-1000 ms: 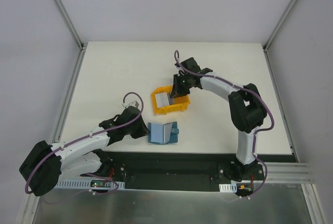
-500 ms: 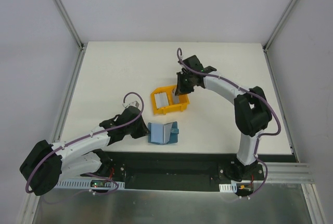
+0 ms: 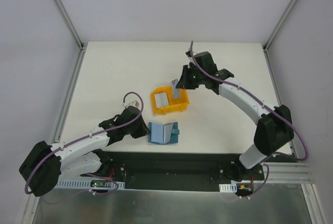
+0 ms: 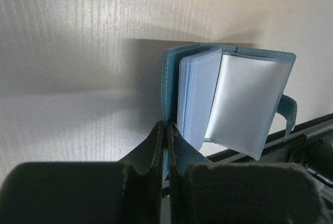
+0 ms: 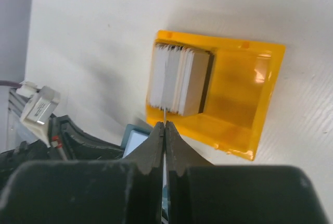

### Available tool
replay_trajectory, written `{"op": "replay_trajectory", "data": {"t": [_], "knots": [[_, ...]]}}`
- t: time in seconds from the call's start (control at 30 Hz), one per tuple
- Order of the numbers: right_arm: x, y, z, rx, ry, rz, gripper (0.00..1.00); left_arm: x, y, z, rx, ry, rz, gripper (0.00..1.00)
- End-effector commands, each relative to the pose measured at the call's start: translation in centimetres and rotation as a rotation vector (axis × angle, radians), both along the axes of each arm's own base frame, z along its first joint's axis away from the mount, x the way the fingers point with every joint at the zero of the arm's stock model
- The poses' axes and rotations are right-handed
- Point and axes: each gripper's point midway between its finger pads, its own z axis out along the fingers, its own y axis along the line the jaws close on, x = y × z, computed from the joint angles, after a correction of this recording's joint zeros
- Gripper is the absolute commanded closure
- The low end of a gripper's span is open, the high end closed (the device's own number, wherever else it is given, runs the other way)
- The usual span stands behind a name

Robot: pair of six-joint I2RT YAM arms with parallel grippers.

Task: Put the credit cards into the card holder
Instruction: Insert the credit card into the card holder.

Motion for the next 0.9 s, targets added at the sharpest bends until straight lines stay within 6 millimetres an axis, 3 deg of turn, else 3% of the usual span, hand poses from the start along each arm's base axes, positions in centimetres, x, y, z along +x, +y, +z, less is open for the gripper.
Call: {"op": "replay_trajectory", "data": {"t": [0.0,0.07,0.13,0.23,0.37,0.53,0.87], "knots": [[-4.2,1.7,3.3,0.16,-0.017,0.025,1.0,0.0,-0.3,0.5,-0.017,-0.019,-0.015,1.0],[-6.3,2.7,2.9,0.211,0.003,0.031,1.0,-0.1,-0.3,0.4,-0.017,-0.014,-0.013,1.0],[-8.9,3.4,0.9,0.228,0.066,0.032,1.0,-0.2,-0.3,0.4,-0.021,-0.011,-0.011,1.0],[-12.5,5.7,-0.3,0.273,0.111,0.09,1.0,-0.2,-0.2,0.3,-0.023,-0.004,-0.003,1.0],[-15.1,6.7,-3.9,0.233,0.172,0.08,1.0,-0.4,-0.1,0.1,-0.023,-0.002,0.0,1.0],[-15.7,6.2,-8.2,0.232,0.231,0.023,1.0,-0.8,0.3,-0.7,-0.017,0.018,0.019,1.0],[-16.9,4.3,-11.8,0.224,0.264,-0.019,0.99,-1.9,1.9,-3.3,0.035,0.06,0.046,1.0]]}}
